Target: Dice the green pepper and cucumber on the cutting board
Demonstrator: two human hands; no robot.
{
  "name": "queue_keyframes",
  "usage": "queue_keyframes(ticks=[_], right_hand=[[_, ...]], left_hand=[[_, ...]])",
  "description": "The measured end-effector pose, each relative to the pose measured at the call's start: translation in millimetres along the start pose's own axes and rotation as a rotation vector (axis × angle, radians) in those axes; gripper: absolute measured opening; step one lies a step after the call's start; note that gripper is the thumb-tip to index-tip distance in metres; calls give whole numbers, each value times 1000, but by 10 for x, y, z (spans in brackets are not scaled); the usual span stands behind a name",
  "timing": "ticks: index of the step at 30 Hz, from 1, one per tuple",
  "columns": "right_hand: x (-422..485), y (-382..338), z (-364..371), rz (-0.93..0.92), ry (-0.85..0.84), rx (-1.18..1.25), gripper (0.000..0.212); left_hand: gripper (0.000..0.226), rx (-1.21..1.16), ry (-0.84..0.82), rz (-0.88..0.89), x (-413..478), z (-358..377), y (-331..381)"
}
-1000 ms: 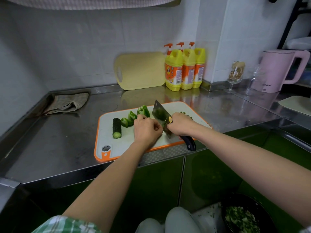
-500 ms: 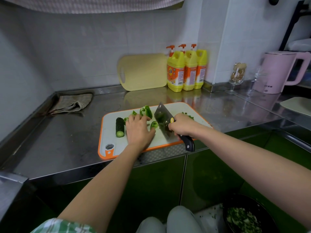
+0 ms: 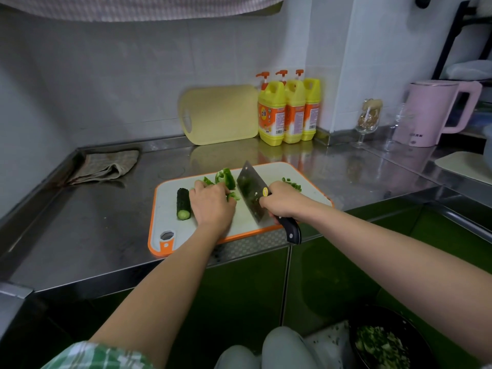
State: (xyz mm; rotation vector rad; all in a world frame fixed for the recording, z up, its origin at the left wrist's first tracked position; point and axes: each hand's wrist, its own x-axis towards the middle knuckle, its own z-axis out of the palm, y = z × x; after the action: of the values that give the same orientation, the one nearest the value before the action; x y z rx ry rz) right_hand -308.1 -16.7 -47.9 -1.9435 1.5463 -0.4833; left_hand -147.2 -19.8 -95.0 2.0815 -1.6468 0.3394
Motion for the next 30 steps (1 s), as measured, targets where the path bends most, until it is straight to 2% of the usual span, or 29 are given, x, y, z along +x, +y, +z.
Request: queue_keyframes(ticks=[3, 7, 11, 16, 25, 30], right_hand=[[29, 72, -53, 59, -4, -9, 22], [130, 308, -247, 116, 77, 51, 13], [165, 380, -341, 87, 88, 126, 10], [108, 281, -316, 9, -84, 60, 16], [216, 618, -614, 103, 64, 59, 6], [161, 455, -475, 2, -66, 104, 21]], left_hand=[[24, 33, -2, 3, -21, -10, -33], [27, 73, -10, 32, -32, -6, -41], [28, 28, 49, 64, -51, 20, 6], [27, -63, 98, 118, -59, 63, 134], [26, -126, -51, 267, -38, 139, 321], [28, -111, -108, 269, -39, 160, 372]])
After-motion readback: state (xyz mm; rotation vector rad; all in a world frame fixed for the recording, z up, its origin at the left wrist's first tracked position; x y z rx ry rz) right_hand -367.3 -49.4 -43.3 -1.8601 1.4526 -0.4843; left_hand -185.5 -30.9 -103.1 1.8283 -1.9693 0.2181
